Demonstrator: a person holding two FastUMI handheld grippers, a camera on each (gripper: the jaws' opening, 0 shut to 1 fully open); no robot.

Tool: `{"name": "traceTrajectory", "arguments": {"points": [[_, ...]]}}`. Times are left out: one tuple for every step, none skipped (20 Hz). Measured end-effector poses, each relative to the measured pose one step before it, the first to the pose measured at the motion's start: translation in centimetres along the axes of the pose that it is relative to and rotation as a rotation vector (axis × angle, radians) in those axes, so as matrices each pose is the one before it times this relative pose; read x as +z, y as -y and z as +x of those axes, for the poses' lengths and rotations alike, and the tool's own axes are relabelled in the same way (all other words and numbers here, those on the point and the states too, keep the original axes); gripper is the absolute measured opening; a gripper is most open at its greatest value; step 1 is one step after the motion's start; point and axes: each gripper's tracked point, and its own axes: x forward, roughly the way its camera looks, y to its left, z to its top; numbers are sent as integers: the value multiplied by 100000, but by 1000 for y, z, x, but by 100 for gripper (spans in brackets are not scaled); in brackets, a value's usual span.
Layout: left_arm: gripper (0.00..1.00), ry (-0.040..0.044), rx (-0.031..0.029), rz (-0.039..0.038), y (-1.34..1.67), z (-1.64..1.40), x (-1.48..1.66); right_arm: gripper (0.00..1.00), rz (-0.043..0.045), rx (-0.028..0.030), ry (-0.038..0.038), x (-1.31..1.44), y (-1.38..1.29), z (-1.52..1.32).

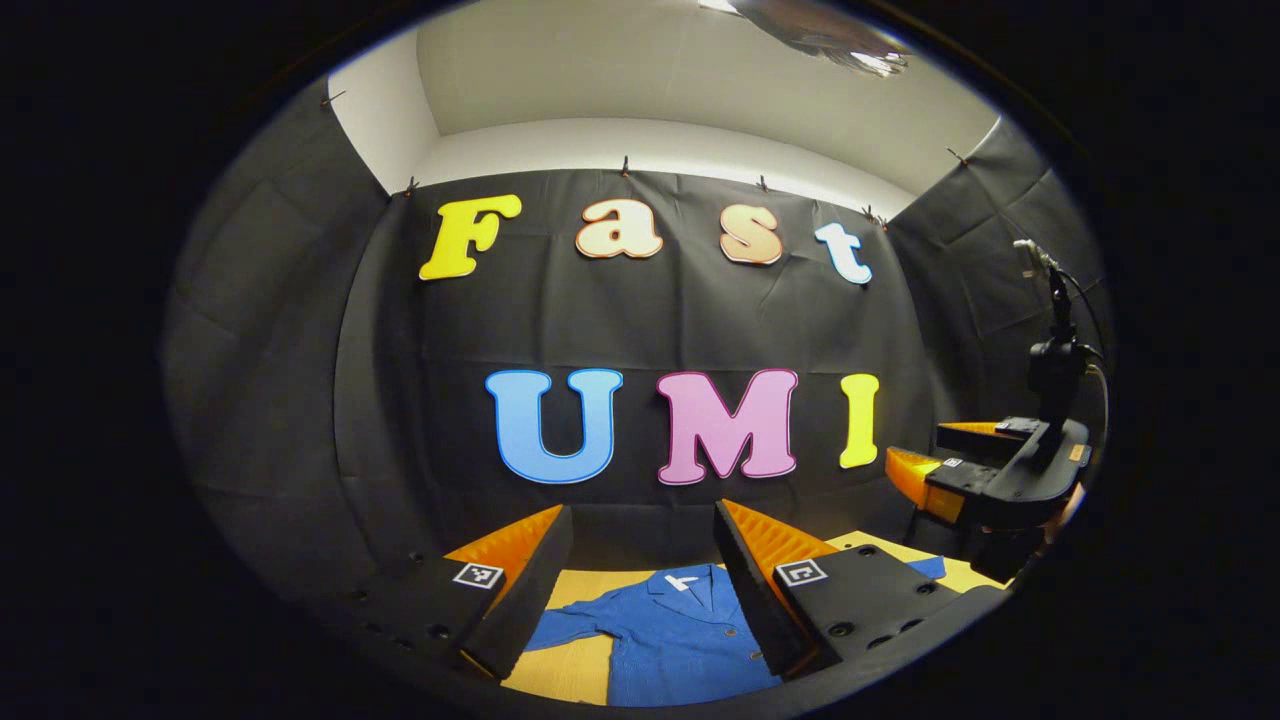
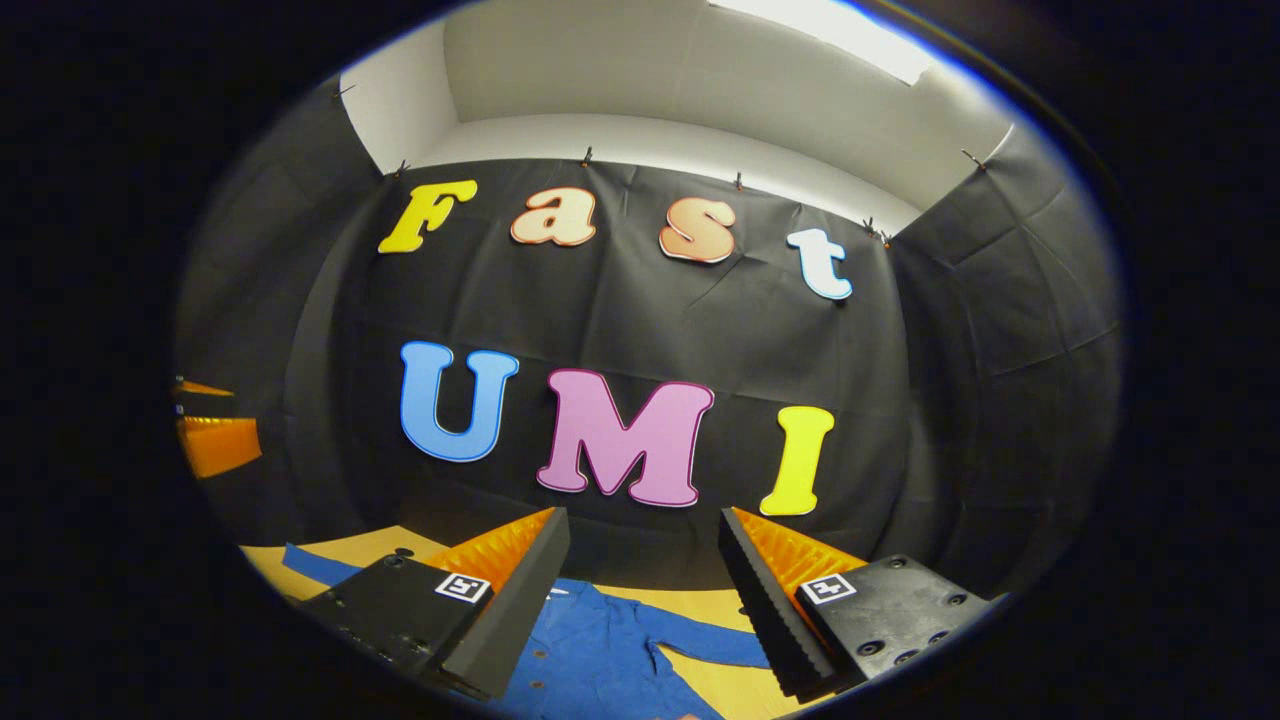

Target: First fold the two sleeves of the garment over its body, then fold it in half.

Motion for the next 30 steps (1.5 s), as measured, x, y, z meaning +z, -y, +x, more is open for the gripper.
{"name": "traceTrajectory", "arguments": {"points": [[81, -1000, 178, 415, 531, 403, -281, 96, -2171, -989, -4025, -1835, 782, 1342], [81, -696, 171, 372, 550, 366, -61, 95, -2013, -1318, -6316, -2515, 1126, 1628], [81, -428, 182, 292, 602, 382, -41, 95, 151, -717, -6355, -2308, 968, 1381], [81, -376, 271, 255, 621, 395, 45, 96, 1858, -1207, -7096, -2151, 1015, 1507], [81, -522, 62, 744, 622, 461, -186, 96, 2909, -1304, -7212, -2150, 1208, 1347], [81, -461, -89, 806, 745, 607, 65, 92, 2387, -688, -5638, -1886, 1059, 1121], [81, 116, -304, 300, 865, 452, -40, 96, 374, -1086, -4062, -1649, 1377, 1196], [81, 355, -771, -177, 920, 613, 124, 96, -557, -2080, -3514, -1689, 1825, 1287], [81, 15, -667, -350, 891, 562, -83, 96, -1072, -2072, -2711, -1360, 1747, 1132], [81, -294, -519, -337, 738, 611, -28, 96, -469, -2291, -2989, -1350, 1648, 1184], [81, -235, -155, -264, 680, 593, -188, 96, 559, -2130, -4595, -1693, 1709, 1047], [81, -110, 76, -161, 577, 564, 50, 96, 1868, -1506, -4810, -1551, 1411, 730], [81, -212, 67, -91, 547, 535, -129, 96, 1977, -436, -4625, -1631, 1202, 1058], [82, -409, 5, -73, 540, 527, -64, 96, 861, -1249, -4913, -1701, 1311, 1115], [81, -372, -214, -35, 483, 537, -202, 96, -750, -1816, -4804, -1715, 1430, 1418], [81, -504, -300, 30, 514, 520, -189, 96, -529, -2105, -4916, -1592, 1402, 1248], [81, -573, -324, 33, 436, 503, -217, 97, -639, -1620, -3735, -1394, 1011, 1477], [80, -875, -454, 3, 385, 519, -167, 98, -631, -1502, -3932, -1325, 1116, 1290], [81, -1114, -449, 103, 374, 538, -290, 98, 494, -117, -4675, -1308, 618, 1157], [81, -1224, -82, 414, 369, 447, -217, 98, 423, -77, -4312, -1026, 549, 1255], [81, -180, -93, 385, 246, 290, -2, 100, 279, -1121, -4689, -703, 709, 1069], [81, 14, -634, -70, 357, 451, 40, 98, 282, -1397, -3414, -733, 937, 978], [81, -210, -683, -185, 355, 437, -119, 98, 455, -1614, -2365, -451, 588, 1133], [81, -513, -714, -114, 333, 339, -52, 99, 1748, -1009, -3126, -690, 542, 896], [81, -685, -657, 94, 378, 327, -220, 99, 3392, 327, -2164, -293, 322, 737], [81, -748, -545, 246, 270, 319, -90, 99, 3464, 391, -2509, -279, 637, 420], [81, -1296, -433, 167, 160, 250, -211, 98, 3659, -671, -3079, -315, 715, 562], [81, -711, -65, -264, 66, 202, -2, 99, 3536, -887, -2923, -653, 843, 411], [81, 338, -233, -759, 54, 353, 267, 99, 3273, -506, -2339, -337, 438, 439], [81, 570, -159, -817, 23, 184, 362, 99, 2090, -674, -1930, -328, 355, 749]]}}
